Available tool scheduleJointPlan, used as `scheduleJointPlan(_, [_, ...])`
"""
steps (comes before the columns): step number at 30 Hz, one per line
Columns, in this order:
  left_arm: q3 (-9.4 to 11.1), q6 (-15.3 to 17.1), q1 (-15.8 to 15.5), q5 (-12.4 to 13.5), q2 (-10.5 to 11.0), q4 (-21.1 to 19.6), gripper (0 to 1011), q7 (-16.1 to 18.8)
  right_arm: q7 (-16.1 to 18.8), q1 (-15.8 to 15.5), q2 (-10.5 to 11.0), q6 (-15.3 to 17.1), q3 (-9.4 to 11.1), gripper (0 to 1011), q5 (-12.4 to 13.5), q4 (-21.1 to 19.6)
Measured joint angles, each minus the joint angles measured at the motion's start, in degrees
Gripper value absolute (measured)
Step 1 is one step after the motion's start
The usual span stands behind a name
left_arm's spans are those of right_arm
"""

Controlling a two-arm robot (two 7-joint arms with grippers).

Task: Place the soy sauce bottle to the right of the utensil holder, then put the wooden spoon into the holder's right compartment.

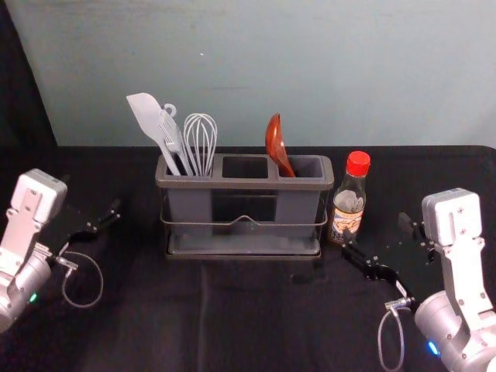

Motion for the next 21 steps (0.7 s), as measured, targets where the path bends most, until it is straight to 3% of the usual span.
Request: scheduleJointPlan(21, [0.0, 0.0, 0.0, 0.0, 0.0, 0.0, 1011, 0.0, 0.0, 0.0, 0.0, 0.0, 0.0, 1003, 0.0, 0.0])
